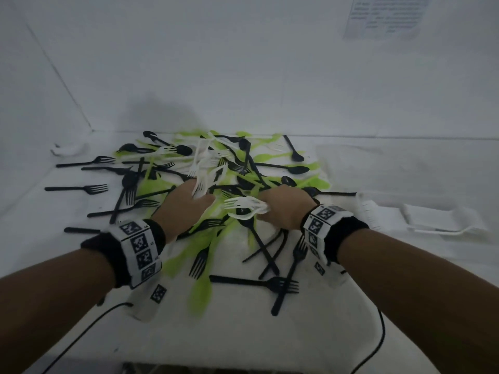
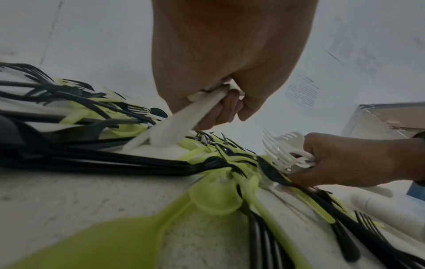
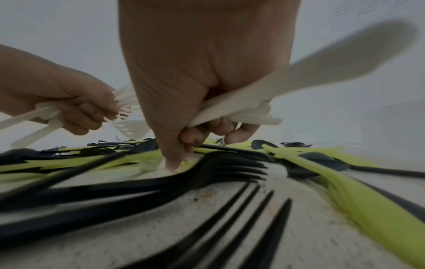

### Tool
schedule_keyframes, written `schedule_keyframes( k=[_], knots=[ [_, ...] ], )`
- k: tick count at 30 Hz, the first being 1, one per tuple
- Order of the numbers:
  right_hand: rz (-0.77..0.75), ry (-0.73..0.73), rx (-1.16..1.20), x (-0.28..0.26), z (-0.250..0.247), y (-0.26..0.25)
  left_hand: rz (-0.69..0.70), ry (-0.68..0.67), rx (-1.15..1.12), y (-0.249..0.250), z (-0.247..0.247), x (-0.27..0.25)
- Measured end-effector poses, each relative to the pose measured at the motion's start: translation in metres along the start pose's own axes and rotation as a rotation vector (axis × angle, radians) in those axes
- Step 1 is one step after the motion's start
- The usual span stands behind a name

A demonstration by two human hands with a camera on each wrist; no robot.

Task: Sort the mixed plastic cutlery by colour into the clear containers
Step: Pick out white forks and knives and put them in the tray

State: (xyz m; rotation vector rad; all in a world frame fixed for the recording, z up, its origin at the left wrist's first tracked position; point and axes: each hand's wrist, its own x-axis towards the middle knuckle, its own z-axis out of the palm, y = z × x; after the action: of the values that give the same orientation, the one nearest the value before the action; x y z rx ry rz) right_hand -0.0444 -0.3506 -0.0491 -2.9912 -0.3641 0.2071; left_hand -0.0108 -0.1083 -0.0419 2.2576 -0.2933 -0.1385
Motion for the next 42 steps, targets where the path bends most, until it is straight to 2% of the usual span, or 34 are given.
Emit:
schedule_keyframes(
  k=[4, 7, 9, 13, 15, 18, 21, 27, 35, 42],
  knots=[
    [0.006, 0.106, 0.062, 0.010, -0.011, 0.002, 0.025, -0.008, -0.029, -0.001, -0.001, 0.006],
    [0.053, 0.081, 0.047, 0.021, -0.020, 0.005, 0.039, -0.026, -0.045, -0.004, -0.002, 0.008],
    [0.120, 0.102, 0.117, 0.027, -0.026, 0.005, 0.019, -0.041, -0.055, -0.007, -0.005, 0.011],
    [0.305, 0.218, 0.331, 0.031, -0.038, 0.002, -0.059, -0.061, -0.261, -0.005, -0.012, 0.021],
    [0.401, 0.311, 0.525, 0.030, -0.040, 0.002, -0.089, -0.086, -0.361, -0.003, -0.014, 0.025],
    [0.498, 0.435, 0.883, 0.025, -0.037, 0.009, -0.067, -0.135, -0.317, -0.001, -0.014, 0.030],
    [0.555, 0.499, 1.036, 0.016, -0.035, 0.017, -0.022, -0.168, -0.278, 0.004, -0.008, 0.035],
    [0.555, 0.491, 1.171, 0.003, -0.031, 0.025, 0.076, -0.199, -0.301, 0.029, 0.015, 0.040],
    [0.527, 0.562, 1.305, -0.003, -0.020, 0.007, 0.023, -0.228, -0.424, 0.053, 0.056, 0.038],
    [0.591, 0.601, 1.507, 0.002, -0.013, 0.002, -0.030, -0.225, -0.583, 0.059, 0.061, 0.032]
  ],
)
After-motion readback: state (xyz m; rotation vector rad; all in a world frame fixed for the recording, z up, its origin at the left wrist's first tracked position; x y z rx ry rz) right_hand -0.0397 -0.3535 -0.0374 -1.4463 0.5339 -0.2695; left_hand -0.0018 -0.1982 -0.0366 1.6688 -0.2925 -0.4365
